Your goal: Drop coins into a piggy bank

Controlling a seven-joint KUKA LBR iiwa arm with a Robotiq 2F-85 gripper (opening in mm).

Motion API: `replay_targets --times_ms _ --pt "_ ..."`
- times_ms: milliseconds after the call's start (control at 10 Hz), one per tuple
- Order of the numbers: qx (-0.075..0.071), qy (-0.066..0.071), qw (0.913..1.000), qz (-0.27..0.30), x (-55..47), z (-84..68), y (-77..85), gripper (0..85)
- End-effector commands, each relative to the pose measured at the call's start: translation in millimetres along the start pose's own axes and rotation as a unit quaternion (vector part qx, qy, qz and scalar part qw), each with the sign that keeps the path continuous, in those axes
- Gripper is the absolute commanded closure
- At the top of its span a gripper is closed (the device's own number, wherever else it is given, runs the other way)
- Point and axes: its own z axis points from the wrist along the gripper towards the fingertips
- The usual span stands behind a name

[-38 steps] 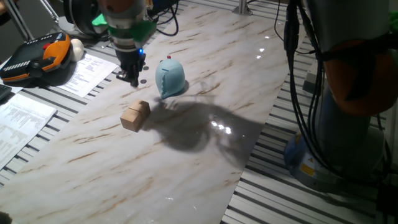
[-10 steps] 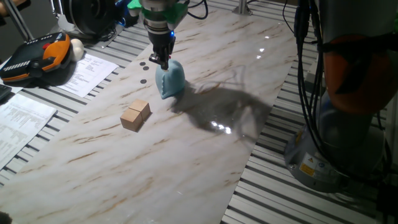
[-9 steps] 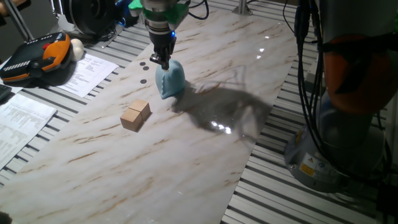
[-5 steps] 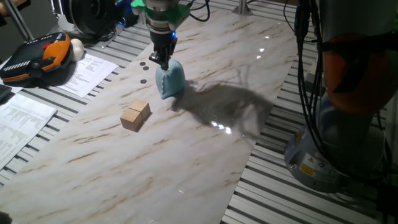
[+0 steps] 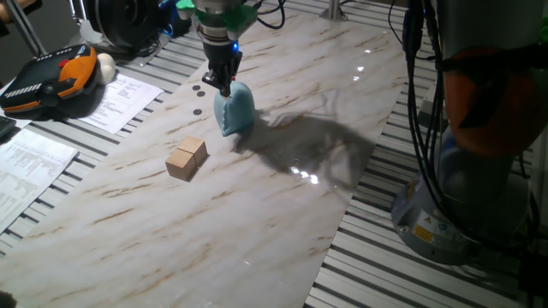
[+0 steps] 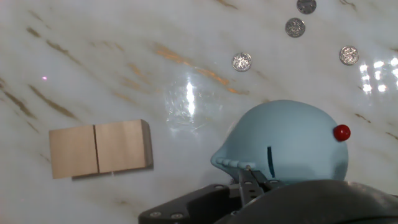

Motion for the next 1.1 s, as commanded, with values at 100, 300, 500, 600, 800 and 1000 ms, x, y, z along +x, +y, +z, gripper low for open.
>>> replay_targets --times_ms 100,300,500,600,800,1000 --pt "0.000 -0.005 1.0000 -0.002 -1.5 2.4 -0.9 85.0" --pt "0.006 -0.005 1.0000 -0.003 -3.2 2.5 0.6 85.0" --pt "0.003 -0.007 1.0000 -0.004 -2.2 3.0 -0.8 85.0" --pt "0.007 -0.008 0.9999 -0.004 -3.9 4.5 -0.5 85.0" --pt "0.007 -0.007 0.9999 -0.008 -4.3 4.1 0.4 85.0" --pt "0.006 -0.005 1.0000 0.001 -4.3 3.8 0.7 85.0"
